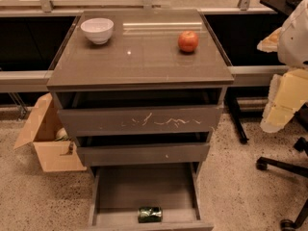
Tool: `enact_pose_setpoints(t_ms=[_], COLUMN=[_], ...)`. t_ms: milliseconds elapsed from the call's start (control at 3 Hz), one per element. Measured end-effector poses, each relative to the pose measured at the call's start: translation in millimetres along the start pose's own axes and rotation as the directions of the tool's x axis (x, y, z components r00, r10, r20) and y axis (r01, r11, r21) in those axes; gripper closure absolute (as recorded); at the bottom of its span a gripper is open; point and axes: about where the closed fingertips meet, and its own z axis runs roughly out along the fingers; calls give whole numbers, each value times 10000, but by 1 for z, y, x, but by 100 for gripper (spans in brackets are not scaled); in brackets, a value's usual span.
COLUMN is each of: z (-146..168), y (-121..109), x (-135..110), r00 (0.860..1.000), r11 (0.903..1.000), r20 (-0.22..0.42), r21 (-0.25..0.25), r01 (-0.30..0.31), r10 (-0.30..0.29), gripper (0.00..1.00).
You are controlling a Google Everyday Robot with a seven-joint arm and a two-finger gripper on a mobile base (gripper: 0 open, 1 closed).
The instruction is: Pick green can from bottom drawer and place on counter
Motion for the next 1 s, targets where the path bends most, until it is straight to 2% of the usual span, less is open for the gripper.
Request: enact_pose_setpoints(t_ms=[333,667,1000], z=[0,18,66], y=[0,2,12], x=[0,-8,-33], r00=[10000,9994,9882], r11=[10000,9997,9958], r20=[0,297,1376], r21=[0,-134,-528], r01=[0,192,746], r10=[0,-188,-667], gripper=[0,0,0])
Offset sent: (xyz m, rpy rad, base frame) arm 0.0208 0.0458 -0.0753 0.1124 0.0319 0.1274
